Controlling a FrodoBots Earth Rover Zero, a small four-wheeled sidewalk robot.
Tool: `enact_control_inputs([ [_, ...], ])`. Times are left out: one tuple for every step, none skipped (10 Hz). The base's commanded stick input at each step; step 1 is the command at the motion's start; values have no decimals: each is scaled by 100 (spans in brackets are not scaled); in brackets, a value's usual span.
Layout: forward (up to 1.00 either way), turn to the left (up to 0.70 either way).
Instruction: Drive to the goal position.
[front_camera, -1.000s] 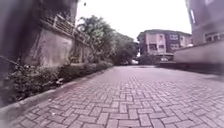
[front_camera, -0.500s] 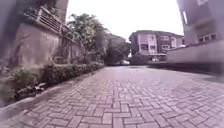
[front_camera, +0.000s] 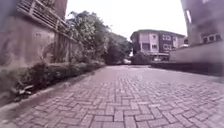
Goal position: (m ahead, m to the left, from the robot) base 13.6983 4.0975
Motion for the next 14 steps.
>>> enact_control_inputs([
  [69, 3],
  [69, 3],
  [69, 3],
  [69, 3],
  [69, 3],
  [69, 3],
  [69, 3],
  [69, 3],
  [69, 3],
  [69, 3],
  [69, 3],
  [69, 3],
  [69, 3],
  [69, 3],
])
